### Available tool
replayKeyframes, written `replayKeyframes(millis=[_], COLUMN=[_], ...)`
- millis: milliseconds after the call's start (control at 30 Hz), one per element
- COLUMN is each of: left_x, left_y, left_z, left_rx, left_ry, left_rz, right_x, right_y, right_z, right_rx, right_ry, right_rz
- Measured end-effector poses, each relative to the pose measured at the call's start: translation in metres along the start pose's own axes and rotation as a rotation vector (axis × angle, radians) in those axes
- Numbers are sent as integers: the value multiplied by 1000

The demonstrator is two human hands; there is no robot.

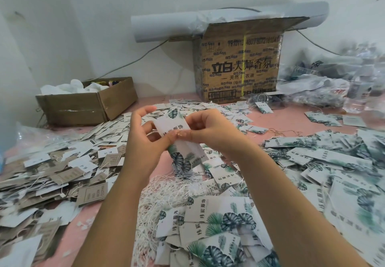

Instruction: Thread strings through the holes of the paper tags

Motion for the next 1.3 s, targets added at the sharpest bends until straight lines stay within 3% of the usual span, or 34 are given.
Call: replayKeyframes(millis=[200,367,467,633,767,933,1300], left_x=[-3,-12,-13,-17,-17,-17,-12], left_y=[11,23,29,35,39,36,25], left_z=[-3,-3,-7,-17,-18,-15,-11], left_rx=[-172,-427,-520,-775,-798,-718,-531], left_ry=[113,350,444,654,662,644,476], left_rz=[417,690,809,1085,1157,1110,838], right_x=[-19,-23,-20,-5,9,6,13], right_y=[-10,-23,-24,-18,-14,-18,-26], right_z=[3,6,2,-17,-18,-17,-3], right_rx=[138,239,235,382,419,513,280], right_ry=[-84,50,237,789,942,863,589], right_rz=[-204,-507,-688,-780,-838,-798,-744])
Point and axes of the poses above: each hand's wrist, its own z-axis towards the middle knuckle, its own x-axis out of the palm, y = z × x, the point moved 2 cm from there along z, towards the middle knuckle, and after that the axes turned 15 degrees about -z, right-handed, at the moved point
